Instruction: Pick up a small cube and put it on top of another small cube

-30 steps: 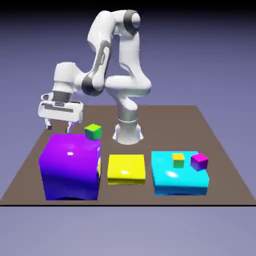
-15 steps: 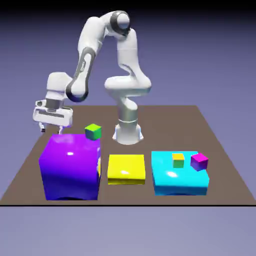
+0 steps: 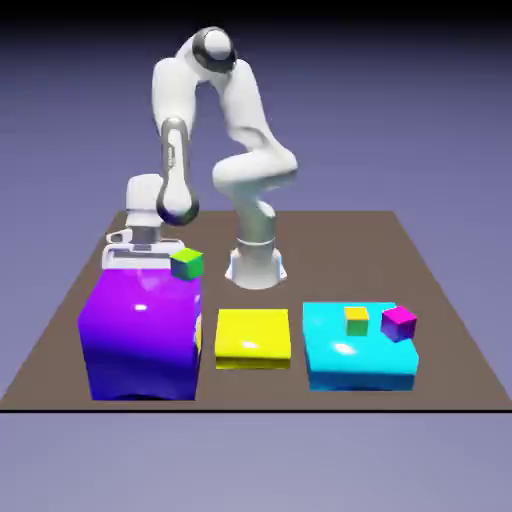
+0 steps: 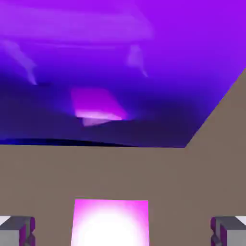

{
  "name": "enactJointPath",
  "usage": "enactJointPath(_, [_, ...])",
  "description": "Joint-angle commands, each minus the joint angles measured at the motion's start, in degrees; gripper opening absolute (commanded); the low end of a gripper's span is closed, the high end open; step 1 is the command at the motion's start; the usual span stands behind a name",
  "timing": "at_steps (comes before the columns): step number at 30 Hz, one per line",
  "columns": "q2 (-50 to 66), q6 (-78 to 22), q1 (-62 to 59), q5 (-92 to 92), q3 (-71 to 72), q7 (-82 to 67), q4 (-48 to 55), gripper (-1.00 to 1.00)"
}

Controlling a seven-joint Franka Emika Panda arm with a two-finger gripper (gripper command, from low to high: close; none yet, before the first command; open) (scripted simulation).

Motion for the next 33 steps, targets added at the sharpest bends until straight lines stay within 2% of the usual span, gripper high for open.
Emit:
enactJointPath(1, [0.00, 0.00, 0.00, 0.00, 0.00, 0.00, 0.00, 0.00])
enactJointPath(17, [-11.36, 12.95, 29.89, -12.66, -31.40, 6.63, 5.66, 0.00])
enactJointPath(18, [-11.36, 12.95, 29.89, -12.66, -31.40, 6.63, 5.67, -1.00])
enactJointPath(33, [-0.85, 0.97, 2.24, -0.95, -2.36, 0.50, 0.43, -1.00])
